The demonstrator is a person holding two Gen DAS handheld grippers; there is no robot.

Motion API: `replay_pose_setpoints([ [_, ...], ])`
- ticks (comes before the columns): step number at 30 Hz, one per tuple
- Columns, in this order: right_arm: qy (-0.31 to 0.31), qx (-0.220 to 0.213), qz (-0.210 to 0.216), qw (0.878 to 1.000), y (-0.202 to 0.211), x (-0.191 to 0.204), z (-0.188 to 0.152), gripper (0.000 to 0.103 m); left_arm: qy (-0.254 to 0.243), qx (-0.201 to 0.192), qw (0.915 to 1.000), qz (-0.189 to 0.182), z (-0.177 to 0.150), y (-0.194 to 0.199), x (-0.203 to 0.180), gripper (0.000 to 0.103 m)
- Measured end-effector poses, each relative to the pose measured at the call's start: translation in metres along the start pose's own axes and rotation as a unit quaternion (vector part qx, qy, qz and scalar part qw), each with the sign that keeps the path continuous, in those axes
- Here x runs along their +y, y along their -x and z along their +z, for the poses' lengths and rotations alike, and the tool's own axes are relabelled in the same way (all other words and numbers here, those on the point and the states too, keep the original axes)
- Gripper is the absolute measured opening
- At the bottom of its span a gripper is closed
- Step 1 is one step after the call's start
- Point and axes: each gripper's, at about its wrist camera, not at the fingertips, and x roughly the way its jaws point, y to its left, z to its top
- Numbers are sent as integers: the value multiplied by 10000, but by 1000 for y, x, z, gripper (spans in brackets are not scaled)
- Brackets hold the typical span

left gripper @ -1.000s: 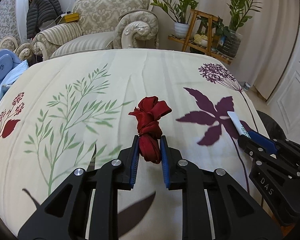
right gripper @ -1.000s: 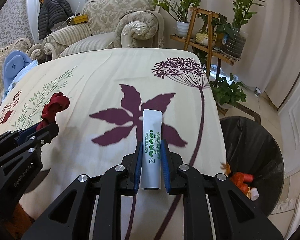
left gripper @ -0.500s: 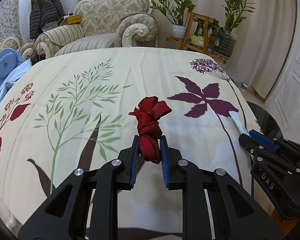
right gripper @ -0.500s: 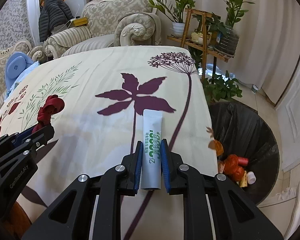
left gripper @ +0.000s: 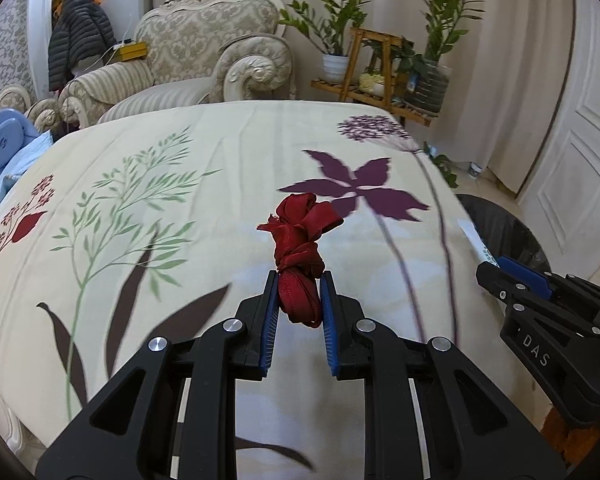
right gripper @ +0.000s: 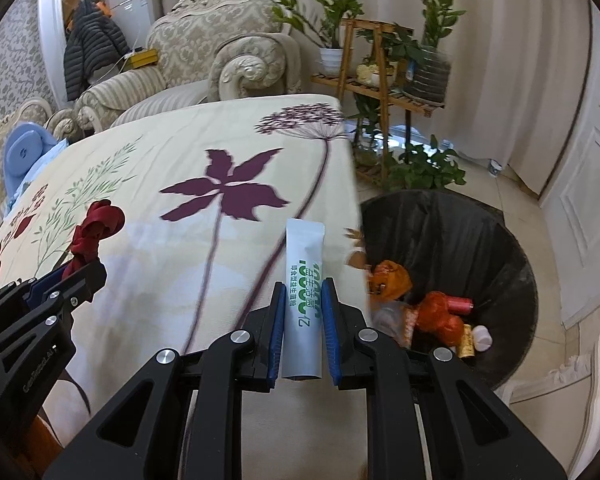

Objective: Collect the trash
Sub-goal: 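Carry the red cloth in the left tool and tube in the right over the bin, then open both tools to drop the red cloth and white tube into the bin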

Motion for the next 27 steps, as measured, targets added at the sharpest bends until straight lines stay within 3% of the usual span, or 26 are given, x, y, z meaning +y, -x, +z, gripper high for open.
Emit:
replay_pose_setpoints([
  [27, -744, -268, -890, 9929, 6, -111, 16, 19, -647, -40, 9961, -601, 30, -36, -122, 20],
])
